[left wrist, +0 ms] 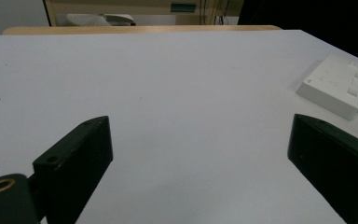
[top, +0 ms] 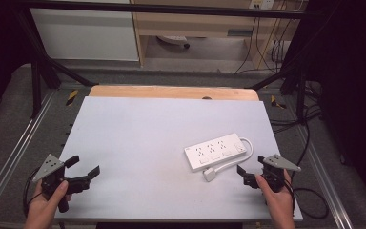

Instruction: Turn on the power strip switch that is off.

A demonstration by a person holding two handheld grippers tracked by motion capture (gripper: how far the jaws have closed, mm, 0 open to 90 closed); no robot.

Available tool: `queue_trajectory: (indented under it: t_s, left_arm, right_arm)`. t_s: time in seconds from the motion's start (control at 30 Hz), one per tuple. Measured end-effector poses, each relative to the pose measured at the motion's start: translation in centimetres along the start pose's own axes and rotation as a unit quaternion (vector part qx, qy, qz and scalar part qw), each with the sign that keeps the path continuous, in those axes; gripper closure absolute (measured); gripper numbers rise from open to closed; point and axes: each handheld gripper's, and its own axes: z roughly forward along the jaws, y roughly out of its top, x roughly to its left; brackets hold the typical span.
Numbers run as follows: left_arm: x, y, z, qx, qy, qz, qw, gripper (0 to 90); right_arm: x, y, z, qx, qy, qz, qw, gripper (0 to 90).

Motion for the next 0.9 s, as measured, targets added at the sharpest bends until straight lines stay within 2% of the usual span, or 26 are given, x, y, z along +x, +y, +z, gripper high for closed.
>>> queue_trajectory:
  t_s: [0.53, 0.9]
  left_arm:
    - [0.00, 0.00, 0.02, 0.001, -0.001, -0.001, 1.0000, 6.7]
    - [0.03, -0.04, 0.05, 0.006, -0.003, 0.001, 1.0000, 6.7]
  right_arm:
    - [0.29, 0.52, -0.56, 0.016, 0.007, 0.006, 0.9998, 3.6]
    - [0.58, 0.83, -0.99, 0.005, 0.004, 0.005, 1.0000, 3.0]
